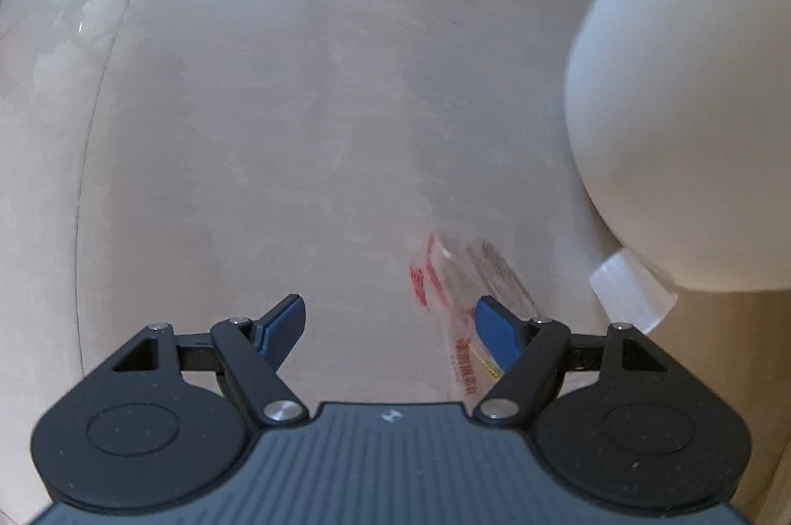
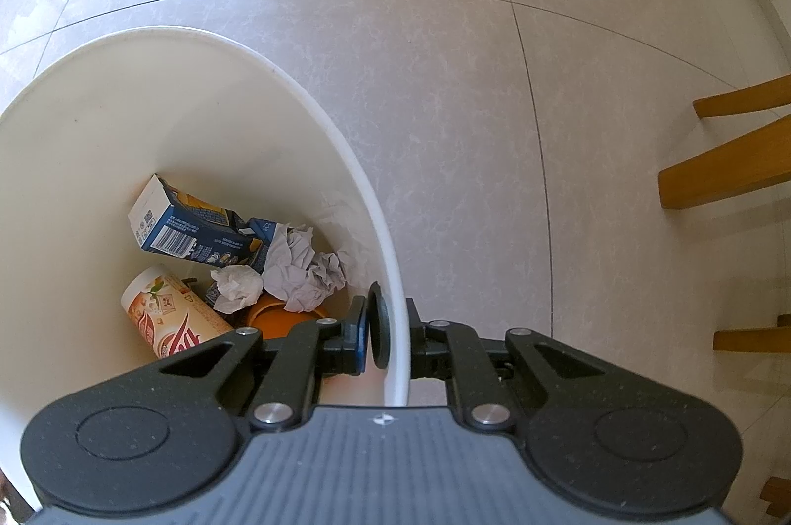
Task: Collect trash
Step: 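Lower the left gripper and grasp the clear snack wrapper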
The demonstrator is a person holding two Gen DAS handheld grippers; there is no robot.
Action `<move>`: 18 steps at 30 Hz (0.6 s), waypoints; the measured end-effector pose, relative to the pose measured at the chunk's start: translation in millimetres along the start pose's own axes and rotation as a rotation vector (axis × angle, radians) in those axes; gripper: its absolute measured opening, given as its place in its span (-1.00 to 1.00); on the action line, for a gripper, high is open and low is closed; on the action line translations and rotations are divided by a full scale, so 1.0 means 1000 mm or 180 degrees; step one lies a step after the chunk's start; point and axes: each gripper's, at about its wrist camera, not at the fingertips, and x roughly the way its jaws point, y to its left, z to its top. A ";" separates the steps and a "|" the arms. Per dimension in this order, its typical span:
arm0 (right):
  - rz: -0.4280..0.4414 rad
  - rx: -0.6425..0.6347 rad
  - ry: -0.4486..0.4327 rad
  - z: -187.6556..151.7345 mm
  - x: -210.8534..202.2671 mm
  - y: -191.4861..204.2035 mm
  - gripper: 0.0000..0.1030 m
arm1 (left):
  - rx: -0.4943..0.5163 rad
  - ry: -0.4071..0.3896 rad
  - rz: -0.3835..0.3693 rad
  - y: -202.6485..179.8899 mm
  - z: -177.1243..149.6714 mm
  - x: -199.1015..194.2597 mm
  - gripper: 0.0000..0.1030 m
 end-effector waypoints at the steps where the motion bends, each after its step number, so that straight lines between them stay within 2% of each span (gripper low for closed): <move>1: 0.0002 0.0003 0.0001 0.000 0.000 0.000 -0.71 | -0.0106 0.0039 -0.0076 0.006 0.000 -0.004 0.47; 4: 0.0004 0.0012 0.0005 0.000 0.001 0.000 -0.71 | -0.0465 0.0103 -0.0339 0.013 -0.007 -0.016 0.47; 6: 0.0003 0.0018 0.0009 0.000 0.001 0.000 -0.71 | -0.0550 0.0072 -0.0417 0.005 -0.011 -0.019 0.47; 9: 0.0011 0.0017 0.0007 0.000 0.001 0.000 -0.71 | -0.0435 0.0000 -0.0371 -0.012 -0.009 -0.018 0.47; 15: 0.0030 0.0017 0.0011 0.000 0.001 -0.001 -0.71 | -0.0485 -0.0004 -0.0318 -0.023 -0.002 -0.002 0.38; 18: 0.0018 -0.0003 0.0007 0.000 0.000 0.000 -0.71 | -0.0470 -0.0014 -0.0278 -0.027 -0.002 0.005 0.10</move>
